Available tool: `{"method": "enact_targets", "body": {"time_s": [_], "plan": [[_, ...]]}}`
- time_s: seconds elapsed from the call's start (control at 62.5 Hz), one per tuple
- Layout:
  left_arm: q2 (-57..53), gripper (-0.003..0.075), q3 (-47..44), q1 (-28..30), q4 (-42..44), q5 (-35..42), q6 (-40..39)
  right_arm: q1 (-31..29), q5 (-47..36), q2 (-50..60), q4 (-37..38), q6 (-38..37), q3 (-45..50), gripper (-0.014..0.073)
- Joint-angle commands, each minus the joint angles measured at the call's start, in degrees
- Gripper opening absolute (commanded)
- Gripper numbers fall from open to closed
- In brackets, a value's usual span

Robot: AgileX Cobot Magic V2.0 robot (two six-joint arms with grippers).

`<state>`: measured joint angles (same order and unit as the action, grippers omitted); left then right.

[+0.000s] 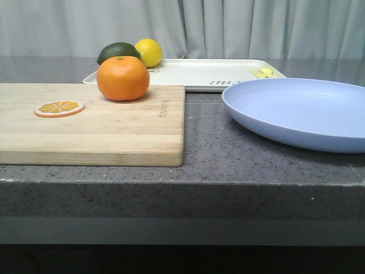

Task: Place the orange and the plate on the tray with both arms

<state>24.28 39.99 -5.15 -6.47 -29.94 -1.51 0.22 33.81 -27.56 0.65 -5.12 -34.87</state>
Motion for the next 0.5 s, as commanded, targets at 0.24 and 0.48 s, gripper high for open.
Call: {"method": "enact_targets", "body": {"time_s": [0.24, 0.48], "plan": [[3.9, 0.0547, 1.5, 0.0, -0.2, 1.9, 1.5, -0.3, 0.8, -0.9, 0.8, 2.2, -2.0, 0.0587], [8.6, 0.0550, 1.9, -2.1, -0.3, 0.7, 3.6, 1.5, 6.9, -1.8, 0.7, 4.2, -5.6, 0.0594]]}}
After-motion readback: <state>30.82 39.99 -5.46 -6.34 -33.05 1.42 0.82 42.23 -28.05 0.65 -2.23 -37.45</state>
